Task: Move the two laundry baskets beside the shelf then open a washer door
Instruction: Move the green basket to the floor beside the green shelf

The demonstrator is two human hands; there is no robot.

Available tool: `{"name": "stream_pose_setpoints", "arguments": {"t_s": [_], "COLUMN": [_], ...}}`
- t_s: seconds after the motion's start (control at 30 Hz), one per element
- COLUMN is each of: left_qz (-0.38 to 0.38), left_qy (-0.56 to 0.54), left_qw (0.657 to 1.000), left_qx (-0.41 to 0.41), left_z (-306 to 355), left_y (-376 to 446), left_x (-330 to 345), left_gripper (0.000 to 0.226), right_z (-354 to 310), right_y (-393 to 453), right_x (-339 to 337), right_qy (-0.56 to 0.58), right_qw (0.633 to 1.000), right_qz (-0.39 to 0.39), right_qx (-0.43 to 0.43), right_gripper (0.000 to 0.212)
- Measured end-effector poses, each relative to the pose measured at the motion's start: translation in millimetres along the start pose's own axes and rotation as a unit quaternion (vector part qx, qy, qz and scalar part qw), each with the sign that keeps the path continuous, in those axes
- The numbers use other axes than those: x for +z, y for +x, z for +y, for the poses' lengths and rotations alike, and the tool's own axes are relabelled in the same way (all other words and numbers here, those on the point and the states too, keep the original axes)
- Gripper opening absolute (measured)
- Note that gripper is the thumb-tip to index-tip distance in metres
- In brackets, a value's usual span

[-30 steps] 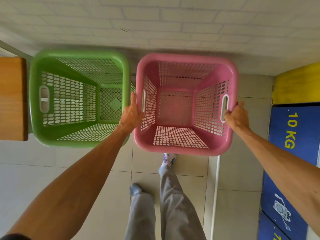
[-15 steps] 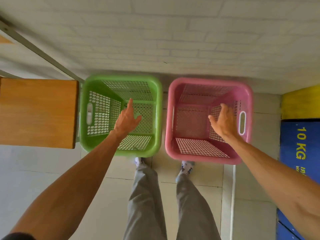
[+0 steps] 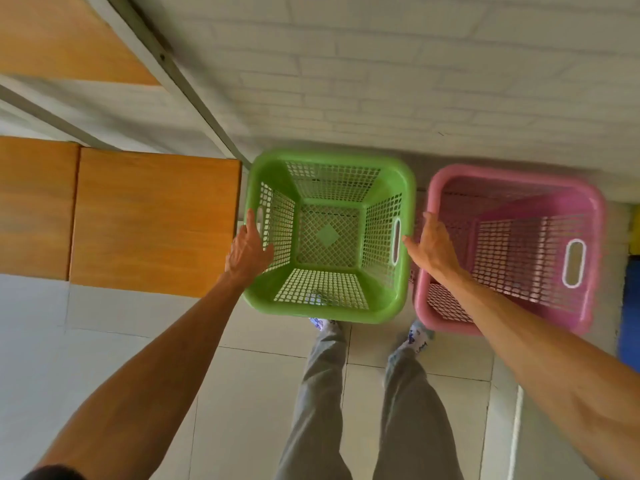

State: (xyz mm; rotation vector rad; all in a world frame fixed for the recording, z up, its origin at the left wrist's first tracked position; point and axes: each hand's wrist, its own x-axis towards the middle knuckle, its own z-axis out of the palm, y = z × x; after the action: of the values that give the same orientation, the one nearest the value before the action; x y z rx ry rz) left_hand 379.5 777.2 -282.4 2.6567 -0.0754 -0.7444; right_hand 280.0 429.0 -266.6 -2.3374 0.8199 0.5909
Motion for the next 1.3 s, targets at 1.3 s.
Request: {"name": "stream_pose_setpoints", "arguments": {"t_s": [1.3], "left_qz": [0.093], "left_qy": [-0.05], "left_qw": [0.992], "left_qx": [0.074], "left_z": [-1], "left_y": [-129], "left_x": [-119], "left_gripper": [0.075], "right_z": [-33], "right_y": [-156], "right_x": [-62], "right_qy": [-0.004], "right_qw": [0.997], "right_qz": [0.051], "right_qx": [0.049], "right_gripper": [0.069]}}
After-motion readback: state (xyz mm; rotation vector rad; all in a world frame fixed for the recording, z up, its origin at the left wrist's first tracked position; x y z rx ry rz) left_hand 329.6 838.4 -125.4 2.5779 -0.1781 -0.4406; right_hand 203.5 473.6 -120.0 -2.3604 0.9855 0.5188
